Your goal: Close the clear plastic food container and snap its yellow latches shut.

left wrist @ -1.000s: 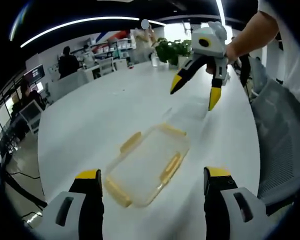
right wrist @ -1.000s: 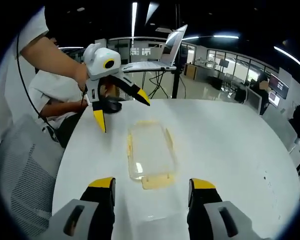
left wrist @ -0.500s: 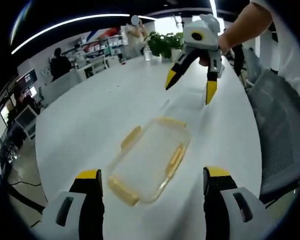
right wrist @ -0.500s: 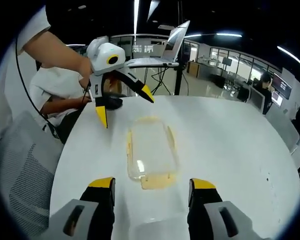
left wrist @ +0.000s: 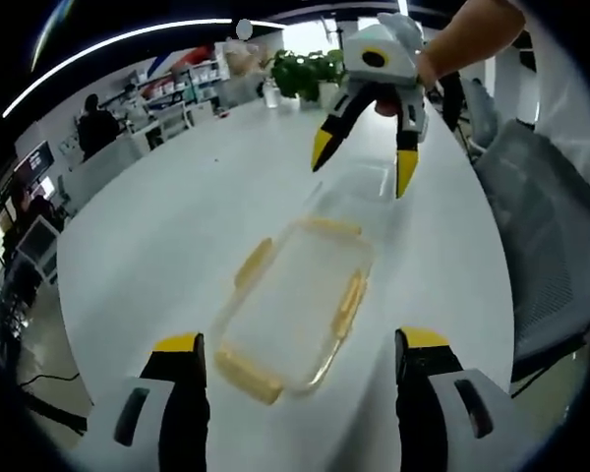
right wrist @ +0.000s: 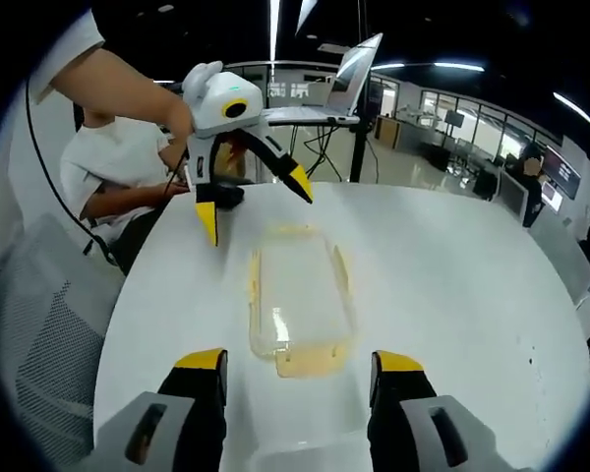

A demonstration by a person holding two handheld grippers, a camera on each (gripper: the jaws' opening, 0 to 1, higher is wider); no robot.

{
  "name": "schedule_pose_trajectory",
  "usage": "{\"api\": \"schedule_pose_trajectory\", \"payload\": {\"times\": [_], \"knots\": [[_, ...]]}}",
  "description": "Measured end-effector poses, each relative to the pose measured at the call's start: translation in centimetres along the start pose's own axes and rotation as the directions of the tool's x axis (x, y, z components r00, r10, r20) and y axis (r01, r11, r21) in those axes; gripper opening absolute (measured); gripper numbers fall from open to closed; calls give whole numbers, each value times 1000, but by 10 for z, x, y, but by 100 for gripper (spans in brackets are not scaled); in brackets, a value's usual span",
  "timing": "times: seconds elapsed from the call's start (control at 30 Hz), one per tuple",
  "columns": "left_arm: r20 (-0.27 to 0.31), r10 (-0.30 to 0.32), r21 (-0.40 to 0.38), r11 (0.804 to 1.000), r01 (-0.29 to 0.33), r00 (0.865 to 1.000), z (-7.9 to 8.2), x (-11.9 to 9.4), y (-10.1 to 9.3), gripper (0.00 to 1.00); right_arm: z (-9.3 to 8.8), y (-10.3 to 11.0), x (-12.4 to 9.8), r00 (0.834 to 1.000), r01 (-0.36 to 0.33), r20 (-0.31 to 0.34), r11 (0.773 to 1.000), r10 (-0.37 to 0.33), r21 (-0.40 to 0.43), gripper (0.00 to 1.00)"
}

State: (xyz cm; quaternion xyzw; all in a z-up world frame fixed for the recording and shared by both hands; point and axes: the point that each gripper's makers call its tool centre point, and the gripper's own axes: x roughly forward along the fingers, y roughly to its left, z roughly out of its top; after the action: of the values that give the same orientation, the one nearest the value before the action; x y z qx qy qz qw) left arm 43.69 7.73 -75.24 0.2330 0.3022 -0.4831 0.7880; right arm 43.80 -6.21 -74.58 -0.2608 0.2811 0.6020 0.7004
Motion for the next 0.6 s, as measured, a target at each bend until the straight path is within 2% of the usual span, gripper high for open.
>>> {"api": "schedule_pose_trajectory", "payload": {"times": [0.3, 0.6], "knots": [[-37, -44, 35, 998, 46, 998, -7, 2, -2, 76, -4, -2, 1, 1000, -17, -24, 1000, 16, -11, 56], [-75, -63, 77, 995, 69, 995, -12, 4, 4, 75, -10, -2, 8, 997, -46, -58, 999, 45, -19, 56]]}}
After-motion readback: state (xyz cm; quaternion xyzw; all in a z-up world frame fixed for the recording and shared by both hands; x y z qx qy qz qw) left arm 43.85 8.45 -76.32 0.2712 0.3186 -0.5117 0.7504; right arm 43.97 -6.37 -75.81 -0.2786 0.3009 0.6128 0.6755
